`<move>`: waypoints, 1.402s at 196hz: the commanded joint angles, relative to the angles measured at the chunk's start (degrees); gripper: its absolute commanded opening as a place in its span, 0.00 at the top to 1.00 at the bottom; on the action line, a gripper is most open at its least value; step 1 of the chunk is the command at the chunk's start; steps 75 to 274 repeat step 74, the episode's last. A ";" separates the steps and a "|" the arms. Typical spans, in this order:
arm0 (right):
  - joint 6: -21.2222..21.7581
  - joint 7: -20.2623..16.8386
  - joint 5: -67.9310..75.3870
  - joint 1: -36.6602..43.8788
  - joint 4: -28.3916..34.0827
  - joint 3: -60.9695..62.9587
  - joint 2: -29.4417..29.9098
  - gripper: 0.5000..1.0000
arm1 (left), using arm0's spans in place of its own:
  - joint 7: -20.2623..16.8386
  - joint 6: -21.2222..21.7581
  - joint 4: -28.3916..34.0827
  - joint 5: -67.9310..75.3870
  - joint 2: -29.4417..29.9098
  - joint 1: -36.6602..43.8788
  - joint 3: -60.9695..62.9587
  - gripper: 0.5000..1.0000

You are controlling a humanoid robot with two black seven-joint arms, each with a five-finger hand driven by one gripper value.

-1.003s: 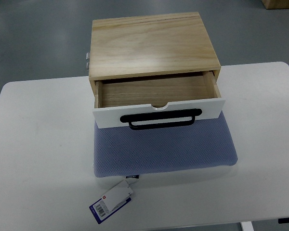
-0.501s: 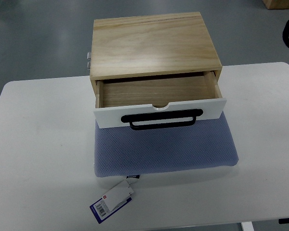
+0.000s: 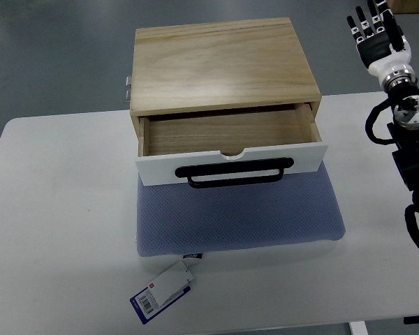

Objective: Open wood drawer with right hand

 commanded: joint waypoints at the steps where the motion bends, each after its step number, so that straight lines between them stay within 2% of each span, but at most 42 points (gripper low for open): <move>1: 0.91 -0.01 0.52 -0.87 0.08 0.00 1.02 0.11 | 0.00 0.01 -0.06 -0.02 0.00 0.00 -0.07 0.00; 274: 1.00 0.08 1.31 -1.66 -0.01 0.09 1.64 0.11 | 0.00 0.10 -0.06 -0.02 0.00 0.00 -0.07 0.00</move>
